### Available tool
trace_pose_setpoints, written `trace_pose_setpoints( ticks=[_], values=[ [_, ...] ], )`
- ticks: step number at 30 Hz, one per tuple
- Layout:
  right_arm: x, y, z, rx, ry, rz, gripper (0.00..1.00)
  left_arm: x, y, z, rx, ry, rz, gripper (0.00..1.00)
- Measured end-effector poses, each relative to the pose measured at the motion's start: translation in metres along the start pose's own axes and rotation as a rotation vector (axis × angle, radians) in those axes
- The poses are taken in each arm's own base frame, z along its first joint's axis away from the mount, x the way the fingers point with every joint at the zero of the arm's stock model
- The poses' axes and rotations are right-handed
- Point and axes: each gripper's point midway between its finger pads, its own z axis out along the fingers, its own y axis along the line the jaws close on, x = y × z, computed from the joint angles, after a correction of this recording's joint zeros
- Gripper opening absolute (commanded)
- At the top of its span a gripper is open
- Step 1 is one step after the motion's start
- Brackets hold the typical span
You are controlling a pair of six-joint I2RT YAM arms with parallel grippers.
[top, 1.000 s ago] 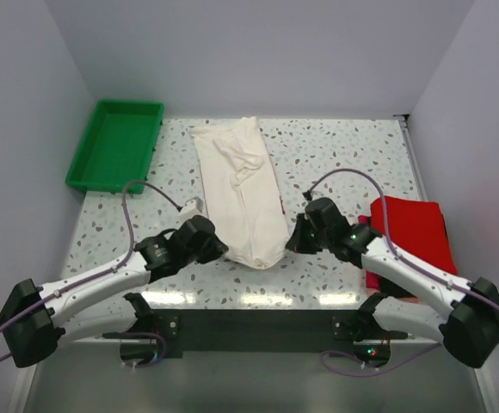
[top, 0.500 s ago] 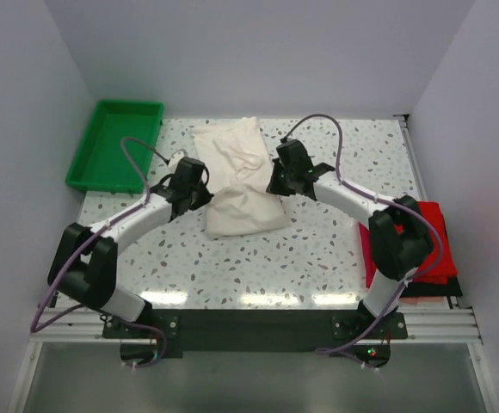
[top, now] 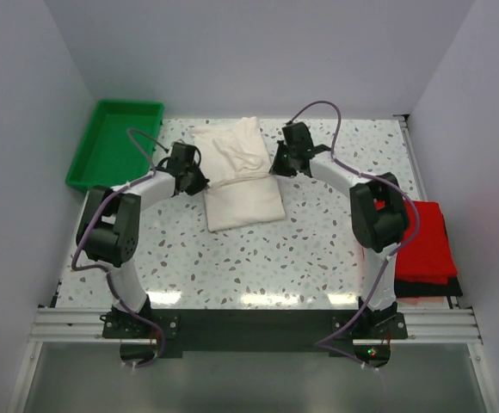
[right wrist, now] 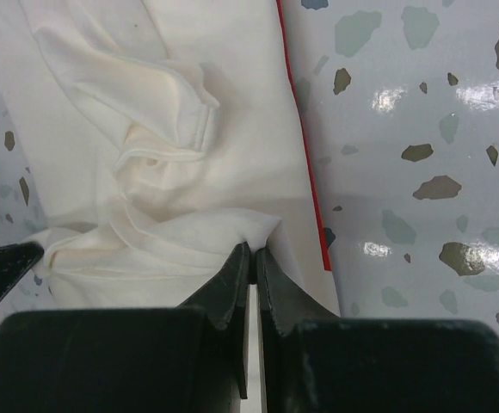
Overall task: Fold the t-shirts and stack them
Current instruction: Fold the tshirt
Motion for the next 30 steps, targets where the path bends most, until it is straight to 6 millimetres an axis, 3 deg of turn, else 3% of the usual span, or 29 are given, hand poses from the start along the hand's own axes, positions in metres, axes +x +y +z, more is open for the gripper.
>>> trace_pose_setpoints(
  ticks=[6,10,11,13,14,17,18,21,24,28,30],
  values=[
    [-0.017,0.007,0.000,-0.031,-0.023,0.000,0.00,-0.014,-0.015,0.003,0.046,-0.017,0.004,0.01],
    [-0.030,0.013,0.008,-0.054,-0.033,-0.004,0.02,-0.027,-0.021,0.003,0.070,-0.032,0.006,0.11],
    [-0.031,0.013,0.012,-0.058,-0.030,-0.005,0.12,-0.030,-0.021,0.003,0.073,-0.034,0.005,0.21],
    [-0.031,0.012,0.016,-0.059,-0.025,-0.008,0.23,-0.033,-0.021,0.004,0.080,-0.033,0.004,0.28],
    [-0.030,0.010,0.017,-0.057,-0.021,-0.010,0.37,-0.034,-0.019,0.004,0.080,-0.032,0.005,0.40],
    [-0.027,0.007,0.017,-0.055,-0.003,-0.021,0.56,-0.038,-0.016,0.004,0.084,-0.031,0.012,0.62],
    [-0.028,0.006,0.017,-0.054,-0.003,-0.024,0.57,-0.038,-0.016,0.004,0.089,-0.032,0.014,0.63],
    [-0.027,0.003,0.013,-0.046,-0.003,-0.032,0.57,-0.036,-0.014,-0.004,0.106,-0.033,0.010,0.59],
    [-0.019,-0.002,-0.002,-0.034,0.000,-0.032,0.56,-0.031,-0.020,-0.020,0.152,-0.048,0.010,0.47],
    [-0.015,0.003,-0.025,-0.044,-0.016,-0.044,0.54,-0.023,-0.049,-0.034,0.237,-0.071,0.042,0.29],
    [-0.014,0.014,-0.028,-0.065,-0.025,-0.061,0.54,-0.010,-0.066,-0.032,0.275,-0.050,0.073,0.20]
  ],
)
